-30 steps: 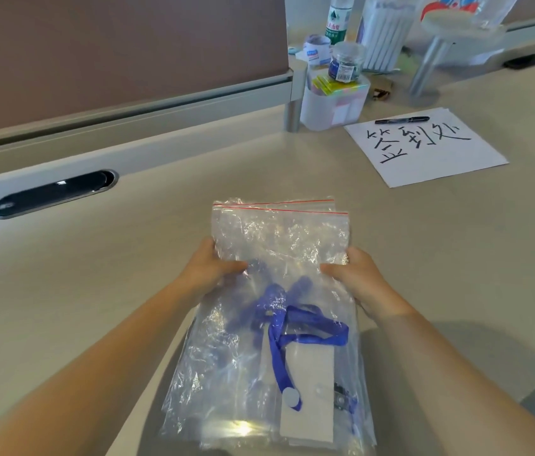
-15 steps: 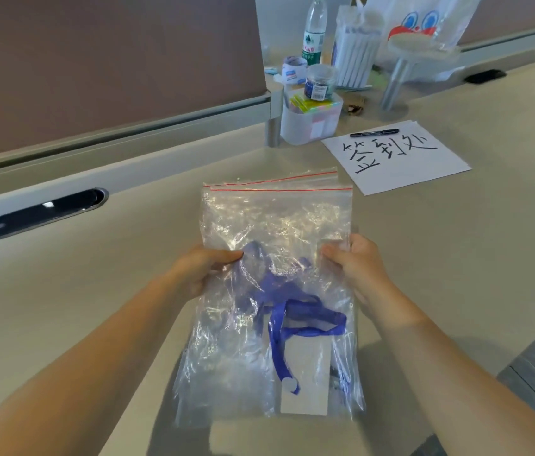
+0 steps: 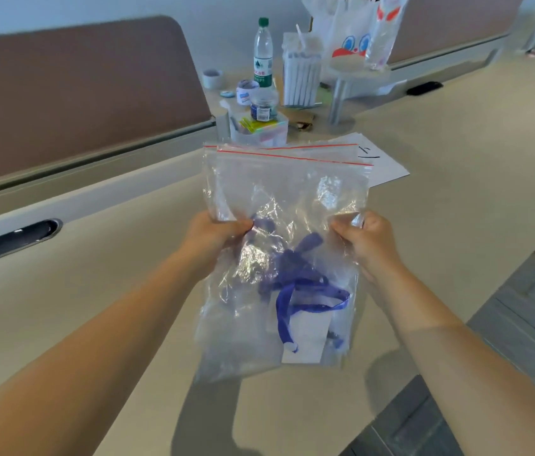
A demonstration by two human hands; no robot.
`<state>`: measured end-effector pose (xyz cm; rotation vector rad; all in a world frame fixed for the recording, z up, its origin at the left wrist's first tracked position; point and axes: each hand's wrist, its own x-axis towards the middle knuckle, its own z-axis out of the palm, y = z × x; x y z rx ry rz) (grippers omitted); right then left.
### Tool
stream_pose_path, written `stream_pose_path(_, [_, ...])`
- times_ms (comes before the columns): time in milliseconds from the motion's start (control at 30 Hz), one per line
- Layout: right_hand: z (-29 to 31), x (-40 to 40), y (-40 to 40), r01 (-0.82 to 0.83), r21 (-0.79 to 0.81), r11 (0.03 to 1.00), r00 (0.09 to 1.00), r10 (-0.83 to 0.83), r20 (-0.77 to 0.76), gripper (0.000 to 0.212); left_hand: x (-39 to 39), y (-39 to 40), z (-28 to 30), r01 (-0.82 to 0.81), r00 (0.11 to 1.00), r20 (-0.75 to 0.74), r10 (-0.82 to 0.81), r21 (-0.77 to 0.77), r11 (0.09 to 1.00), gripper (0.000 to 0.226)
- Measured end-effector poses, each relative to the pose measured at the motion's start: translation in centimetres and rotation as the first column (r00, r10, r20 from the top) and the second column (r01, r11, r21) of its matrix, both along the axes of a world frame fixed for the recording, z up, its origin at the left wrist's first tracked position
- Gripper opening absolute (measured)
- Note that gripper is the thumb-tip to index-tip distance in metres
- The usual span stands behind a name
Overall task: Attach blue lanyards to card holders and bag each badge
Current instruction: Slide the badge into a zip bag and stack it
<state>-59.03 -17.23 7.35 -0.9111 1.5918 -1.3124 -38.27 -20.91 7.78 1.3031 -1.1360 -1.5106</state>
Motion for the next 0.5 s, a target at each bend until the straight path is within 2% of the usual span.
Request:
stream_pose_path(267, [4.0,-10.3,1.5,0.051,-0.113,0.992,0.997,-0.044,0.062,0.024,-11.0,1.2,4.4,0.007,1.0,-0.017,-0.008,-0.077,0.997,0.021])
stream_pose_path(500, [6.8,-18.2,1.5,0.094,-0.178,0.98,0.992,-0.076,0.104,0.024,-19.1,0.2,6.7,0.042,0.997,-0.052,-0.048,-0.099,0.994,0.019])
